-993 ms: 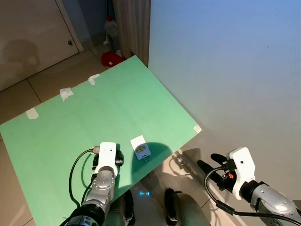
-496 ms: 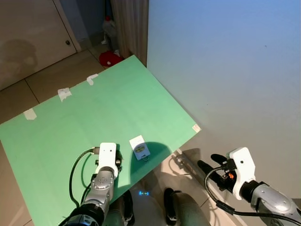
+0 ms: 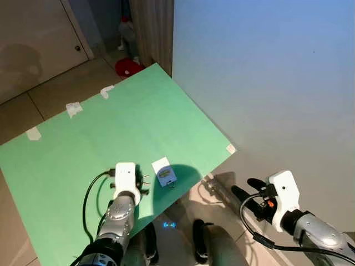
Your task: Hang keys on a hook
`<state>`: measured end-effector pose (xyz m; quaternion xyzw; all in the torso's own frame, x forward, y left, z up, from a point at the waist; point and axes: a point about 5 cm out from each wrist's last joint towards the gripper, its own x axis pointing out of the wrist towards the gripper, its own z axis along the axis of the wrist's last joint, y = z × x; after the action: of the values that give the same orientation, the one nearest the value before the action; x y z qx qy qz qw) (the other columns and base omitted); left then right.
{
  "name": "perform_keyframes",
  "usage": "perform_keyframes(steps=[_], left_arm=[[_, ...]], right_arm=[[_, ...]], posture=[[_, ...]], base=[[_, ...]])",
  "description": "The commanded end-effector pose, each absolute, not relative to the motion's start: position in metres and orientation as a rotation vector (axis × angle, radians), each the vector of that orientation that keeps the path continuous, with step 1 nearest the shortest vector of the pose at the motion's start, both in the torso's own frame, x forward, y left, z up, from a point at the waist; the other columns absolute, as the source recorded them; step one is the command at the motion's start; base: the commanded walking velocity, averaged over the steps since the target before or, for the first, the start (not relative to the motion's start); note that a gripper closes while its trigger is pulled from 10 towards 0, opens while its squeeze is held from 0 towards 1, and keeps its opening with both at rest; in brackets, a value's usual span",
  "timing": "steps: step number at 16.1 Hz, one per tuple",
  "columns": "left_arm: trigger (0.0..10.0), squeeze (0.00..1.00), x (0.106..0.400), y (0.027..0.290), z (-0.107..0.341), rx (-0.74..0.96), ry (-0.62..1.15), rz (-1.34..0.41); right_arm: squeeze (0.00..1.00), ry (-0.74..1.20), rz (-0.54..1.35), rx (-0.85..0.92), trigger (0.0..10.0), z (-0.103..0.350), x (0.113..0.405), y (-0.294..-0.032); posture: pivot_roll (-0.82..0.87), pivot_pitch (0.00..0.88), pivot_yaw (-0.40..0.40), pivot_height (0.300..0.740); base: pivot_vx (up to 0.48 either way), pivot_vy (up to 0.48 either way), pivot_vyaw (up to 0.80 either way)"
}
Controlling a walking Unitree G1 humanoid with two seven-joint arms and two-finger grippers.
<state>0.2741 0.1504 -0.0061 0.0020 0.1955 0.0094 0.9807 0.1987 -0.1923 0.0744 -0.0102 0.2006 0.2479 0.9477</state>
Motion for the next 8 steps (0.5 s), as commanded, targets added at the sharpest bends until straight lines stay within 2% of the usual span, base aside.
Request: perform_keyframes(steps=[1, 8], left_arm=[[0.0, 0.0, 0.269, 0.146, -0.007, 0.022, 0.383, -0.021], [0.0, 0.0, 0.276, 0.148, 0.028, 0.084, 0.227, -0.081]], right_arm=[[0.0, 0.426, 0.496, -0.011, 10.0, 0.07, 0.196, -0.192], [0.0, 0.402, 0.512, 0.011, 10.0, 0.064, 0.209, -0.181]], posture=[[-0.3, 0.302, -0.021, 0.74], [-0.25, 0.251, 0.007, 0.74]], base=[[0.0, 0.0, 0.0], [0.0, 0.0, 0.0]])
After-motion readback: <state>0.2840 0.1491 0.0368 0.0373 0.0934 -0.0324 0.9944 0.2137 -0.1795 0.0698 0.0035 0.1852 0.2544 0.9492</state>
